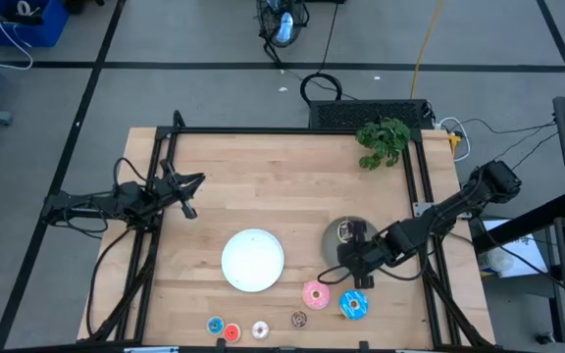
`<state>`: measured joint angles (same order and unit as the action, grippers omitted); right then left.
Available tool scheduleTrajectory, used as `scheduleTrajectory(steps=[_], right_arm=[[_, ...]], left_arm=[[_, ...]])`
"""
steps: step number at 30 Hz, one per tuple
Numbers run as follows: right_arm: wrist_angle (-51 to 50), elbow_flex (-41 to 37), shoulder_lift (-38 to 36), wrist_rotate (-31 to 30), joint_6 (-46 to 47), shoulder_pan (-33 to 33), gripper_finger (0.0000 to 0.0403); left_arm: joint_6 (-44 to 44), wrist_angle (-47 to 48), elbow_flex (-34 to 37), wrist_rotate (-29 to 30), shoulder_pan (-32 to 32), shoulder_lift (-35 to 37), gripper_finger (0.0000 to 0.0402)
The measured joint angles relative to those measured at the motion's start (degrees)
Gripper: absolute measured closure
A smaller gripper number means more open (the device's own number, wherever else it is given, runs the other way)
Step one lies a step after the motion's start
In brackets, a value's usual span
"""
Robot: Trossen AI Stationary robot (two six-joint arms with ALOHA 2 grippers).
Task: Pick & Place donuts
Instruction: Put the large blue donut on the gray plate
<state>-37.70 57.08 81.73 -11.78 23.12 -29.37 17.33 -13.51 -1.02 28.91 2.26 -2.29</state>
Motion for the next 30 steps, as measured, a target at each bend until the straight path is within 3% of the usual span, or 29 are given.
scheduleTrajectory(steps=[7, 12, 21, 25, 30], right_arm=[[3.3, 0.1, 0.0, 1.5, -1.7, -1.0, 0.0402], [1.3, 2.9, 0.2, 3.1, 7.5, -4.9, 0.0403], [-8.3, 16.3, 7.8, 3.0, 13.7, -13.9, 0.0403], [-14.7, 21.8, 12.1, 4.1, 13.7, -15.0, 0.0403], [-15.9, 22.5, 13.9, 7.4, 12.8, -14.2, 0.0403]], left_arm=[[-0.7, 0.4, 0.0, 0.0, 0.0, 0.0, 0.036], [-0.9, 0.4, 0.0, 0.1, 0.0, 0.0, 0.036], [-1.1, 0.0, 0.0, 0.1, 0.0, 0.0, 0.036], [-1.4, -0.1, 0.0, 0.1, 0.0, 0.0, 0.036], [-1.4, -0.1, 0.0, 0.1, 0.0, 0.0, 0.036]])
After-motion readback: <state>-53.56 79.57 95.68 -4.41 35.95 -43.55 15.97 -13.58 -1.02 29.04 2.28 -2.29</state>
